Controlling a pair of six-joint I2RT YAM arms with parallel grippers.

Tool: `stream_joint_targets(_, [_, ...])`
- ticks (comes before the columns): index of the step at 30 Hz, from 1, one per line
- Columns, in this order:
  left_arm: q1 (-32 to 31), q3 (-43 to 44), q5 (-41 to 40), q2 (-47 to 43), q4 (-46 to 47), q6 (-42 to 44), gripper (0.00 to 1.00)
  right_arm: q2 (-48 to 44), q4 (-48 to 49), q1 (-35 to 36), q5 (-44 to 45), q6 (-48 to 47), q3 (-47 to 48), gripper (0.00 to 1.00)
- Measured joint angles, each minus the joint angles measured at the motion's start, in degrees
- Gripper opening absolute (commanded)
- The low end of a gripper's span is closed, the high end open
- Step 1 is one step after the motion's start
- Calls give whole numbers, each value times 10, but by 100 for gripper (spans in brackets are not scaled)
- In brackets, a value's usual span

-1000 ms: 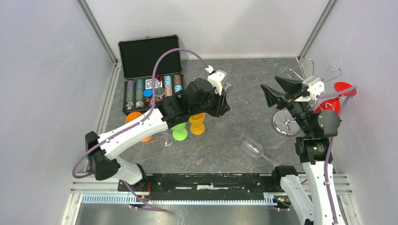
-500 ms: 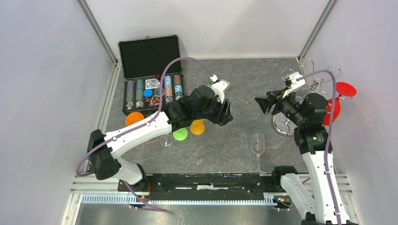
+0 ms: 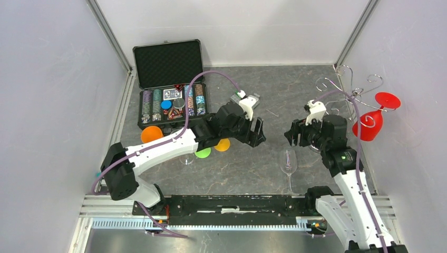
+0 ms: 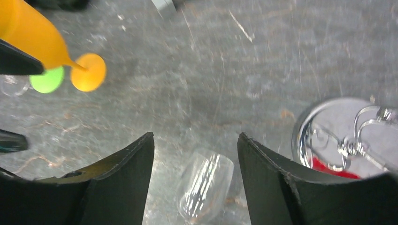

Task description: Take the wine glass off the wine glass rack

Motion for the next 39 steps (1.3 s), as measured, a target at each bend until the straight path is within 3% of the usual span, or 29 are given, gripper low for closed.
stream_joint_targets(5, [0,-24,-16,-4,22,-3,100,1,-28,44,81,17,-34,74])
stream_joint_targets(12, [0,-49,-52,-36,45,-3,100,22,-47,145,200,59,-52,86])
stream_joint_targets(22, [0,-61,-89,-49,59,-3,100,70,-96,289,365,164,-64,90])
stream_joint_targets(30, [0,-66,-110,-58,59,-2,100,51,-130,318,350,214,-92,90])
stream_joint_targets(39, [0,-76,-138,-82,64,-2,100,44,-146,319,320,242,-139,83])
